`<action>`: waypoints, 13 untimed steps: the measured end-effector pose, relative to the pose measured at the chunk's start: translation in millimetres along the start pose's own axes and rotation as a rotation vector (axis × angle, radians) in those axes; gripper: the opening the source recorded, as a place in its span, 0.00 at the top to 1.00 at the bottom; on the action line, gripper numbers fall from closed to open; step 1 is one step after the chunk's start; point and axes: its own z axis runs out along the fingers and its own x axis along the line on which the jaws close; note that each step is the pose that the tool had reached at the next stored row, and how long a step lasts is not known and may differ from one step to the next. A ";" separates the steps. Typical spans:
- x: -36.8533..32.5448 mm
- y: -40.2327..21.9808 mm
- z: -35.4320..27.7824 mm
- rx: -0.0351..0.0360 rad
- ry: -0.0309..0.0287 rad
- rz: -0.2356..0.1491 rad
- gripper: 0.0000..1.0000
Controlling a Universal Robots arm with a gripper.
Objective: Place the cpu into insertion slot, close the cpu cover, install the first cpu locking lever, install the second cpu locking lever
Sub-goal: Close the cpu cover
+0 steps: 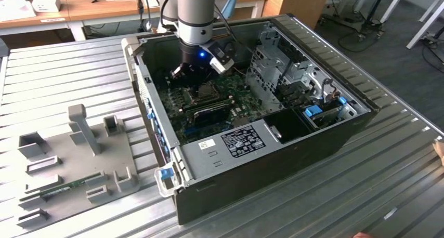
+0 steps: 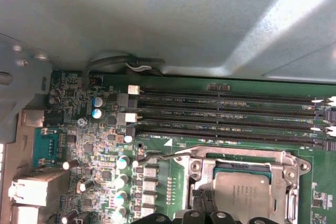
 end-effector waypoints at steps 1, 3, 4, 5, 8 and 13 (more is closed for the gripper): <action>-0.1 0.1 -0.2 -0.0001 0.0000 0.000 0.90; -0.3 0.4 -0.5 -0.0013 -0.0008 0.000 0.90; -0.5 0.7 -0.8 -0.0020 -0.0014 0.000 0.90; -0.4 0.6 -1.6 -0.0022 -0.0017 0.000 0.90; -0.6 0.9 -3.8 -0.0025 -0.0017 0.000 0.90; -0.5 0.6 -7.7 -0.0017 -0.0013 0.000 0.90</action>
